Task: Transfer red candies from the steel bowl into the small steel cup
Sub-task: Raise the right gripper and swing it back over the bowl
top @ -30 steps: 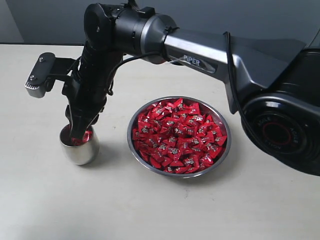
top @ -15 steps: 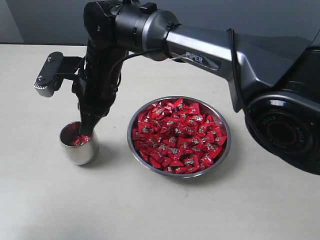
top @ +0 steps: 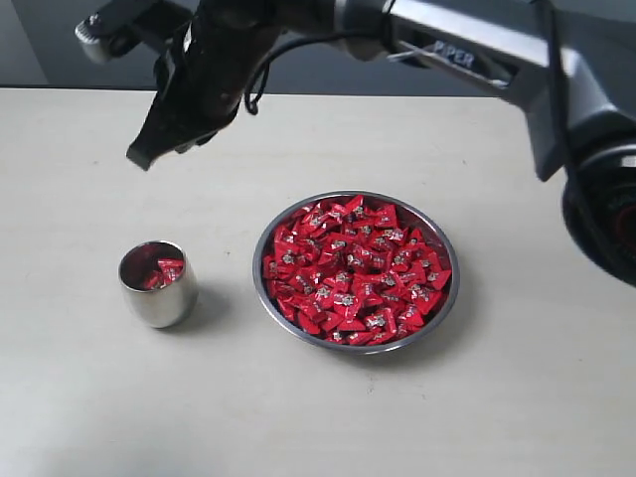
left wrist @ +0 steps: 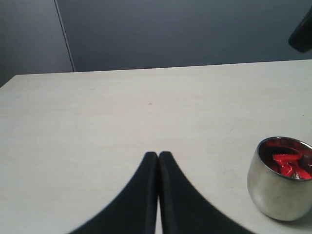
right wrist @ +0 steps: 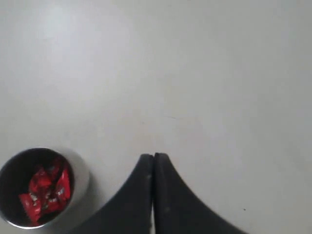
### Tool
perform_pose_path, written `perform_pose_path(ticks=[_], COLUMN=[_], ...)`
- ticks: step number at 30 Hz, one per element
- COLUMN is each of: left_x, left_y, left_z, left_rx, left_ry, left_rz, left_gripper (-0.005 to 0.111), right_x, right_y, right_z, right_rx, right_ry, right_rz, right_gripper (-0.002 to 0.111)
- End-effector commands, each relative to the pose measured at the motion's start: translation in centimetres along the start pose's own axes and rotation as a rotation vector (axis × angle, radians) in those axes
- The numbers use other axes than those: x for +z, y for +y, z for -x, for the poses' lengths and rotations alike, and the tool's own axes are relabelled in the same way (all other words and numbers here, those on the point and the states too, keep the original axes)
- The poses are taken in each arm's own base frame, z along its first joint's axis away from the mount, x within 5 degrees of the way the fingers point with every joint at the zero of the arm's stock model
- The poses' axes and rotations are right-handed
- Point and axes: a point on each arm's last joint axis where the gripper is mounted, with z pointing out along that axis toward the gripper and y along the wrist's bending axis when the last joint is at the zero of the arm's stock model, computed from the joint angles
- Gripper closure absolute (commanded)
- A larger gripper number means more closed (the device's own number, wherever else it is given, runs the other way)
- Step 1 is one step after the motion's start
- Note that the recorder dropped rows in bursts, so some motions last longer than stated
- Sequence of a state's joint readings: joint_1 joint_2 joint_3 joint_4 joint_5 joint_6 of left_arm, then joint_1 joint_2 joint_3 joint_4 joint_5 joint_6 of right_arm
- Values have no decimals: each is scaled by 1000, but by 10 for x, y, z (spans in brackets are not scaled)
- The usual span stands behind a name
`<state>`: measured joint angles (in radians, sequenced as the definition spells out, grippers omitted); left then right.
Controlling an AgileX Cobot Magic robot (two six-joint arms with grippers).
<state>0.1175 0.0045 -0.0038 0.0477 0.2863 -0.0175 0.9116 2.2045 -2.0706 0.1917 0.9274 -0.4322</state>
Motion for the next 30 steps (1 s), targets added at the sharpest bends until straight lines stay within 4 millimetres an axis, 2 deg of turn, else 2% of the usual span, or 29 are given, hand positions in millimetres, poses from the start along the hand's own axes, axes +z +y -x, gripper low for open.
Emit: perform_pose_path(ticks=[1,5,9,15,23,30], left_x=[0,0,0,0,0,0], left_y=[0,0,0,0,0,0], left_z=[-1,-1,-1,-1,-1,-1], left_rx=[-5,-5,-5,-5,-5,-5], left_ry=[-3,-3,-3,-3,-3,-3], left_rz=[0,0,0,0,0,0], left_gripper=[106,106,106,106,106,106], right_x=[-23,-34,-37,-49,-79,-78], right_y=[-18,-23,-20,-33,-51,-52], right_z=[-5,-16,-38,-85,-147,-196], right_rx=[101,144,171,261,430,516], right_ry=[-68,-145,-180,-149,-168,-36], right_rz=[-29,-84,-128,-173,-270,-264], right_gripper=[109,109,109,109,109,109])
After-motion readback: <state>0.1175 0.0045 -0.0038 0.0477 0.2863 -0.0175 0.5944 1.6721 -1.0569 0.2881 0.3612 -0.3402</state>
